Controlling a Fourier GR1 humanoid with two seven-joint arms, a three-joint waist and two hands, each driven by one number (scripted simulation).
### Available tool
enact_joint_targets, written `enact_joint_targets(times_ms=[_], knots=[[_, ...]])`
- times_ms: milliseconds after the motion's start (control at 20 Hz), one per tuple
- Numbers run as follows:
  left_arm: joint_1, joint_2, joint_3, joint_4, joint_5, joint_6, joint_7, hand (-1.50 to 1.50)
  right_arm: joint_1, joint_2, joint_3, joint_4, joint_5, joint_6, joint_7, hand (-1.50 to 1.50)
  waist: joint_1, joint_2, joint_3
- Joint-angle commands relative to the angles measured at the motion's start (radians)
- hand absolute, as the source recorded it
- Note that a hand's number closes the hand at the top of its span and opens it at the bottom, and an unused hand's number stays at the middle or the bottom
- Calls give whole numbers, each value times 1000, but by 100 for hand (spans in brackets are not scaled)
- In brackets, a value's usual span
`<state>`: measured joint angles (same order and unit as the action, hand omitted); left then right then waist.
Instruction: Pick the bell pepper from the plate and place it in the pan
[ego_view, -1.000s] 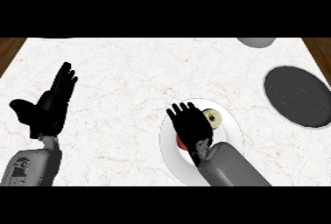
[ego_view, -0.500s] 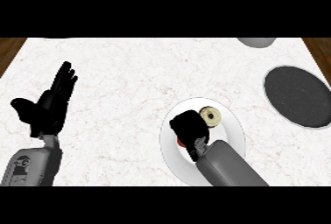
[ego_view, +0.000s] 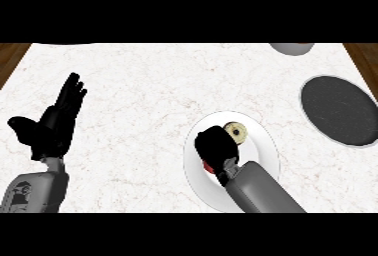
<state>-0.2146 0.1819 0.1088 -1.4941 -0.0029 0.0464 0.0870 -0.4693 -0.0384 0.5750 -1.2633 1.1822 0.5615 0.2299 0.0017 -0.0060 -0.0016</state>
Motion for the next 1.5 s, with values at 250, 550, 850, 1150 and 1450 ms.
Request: enact_joint_targets(times_ms=[250, 550, 850, 1150, 1450], knots=[[8, -1, 20, 17, -14, 22, -20, 0, 239, 37, -104, -240, -13, -90, 169, 150, -31, -1, 2], [-10, 0, 19, -8, -4, 21, 28, 0, 352, 38, -85, -533, 57, -283, 272, 150, -35, -6, 2], [22, -3, 12, -12, -10, 13, 4, 0, 419, 6, -147, -876, 35, -249, 315, 150, -22, 0, 1], [17, -42, -34, -22, -42, 34, 6, 0, 315, 4, -408, -858, -82, -277, 286, 150, -3, 7, 2], [-40, 16, 34, 51, 8, -15, -7, 0, 276, -20, -708, -781, -351, -365, 161, 150, -6, 9, 3]])
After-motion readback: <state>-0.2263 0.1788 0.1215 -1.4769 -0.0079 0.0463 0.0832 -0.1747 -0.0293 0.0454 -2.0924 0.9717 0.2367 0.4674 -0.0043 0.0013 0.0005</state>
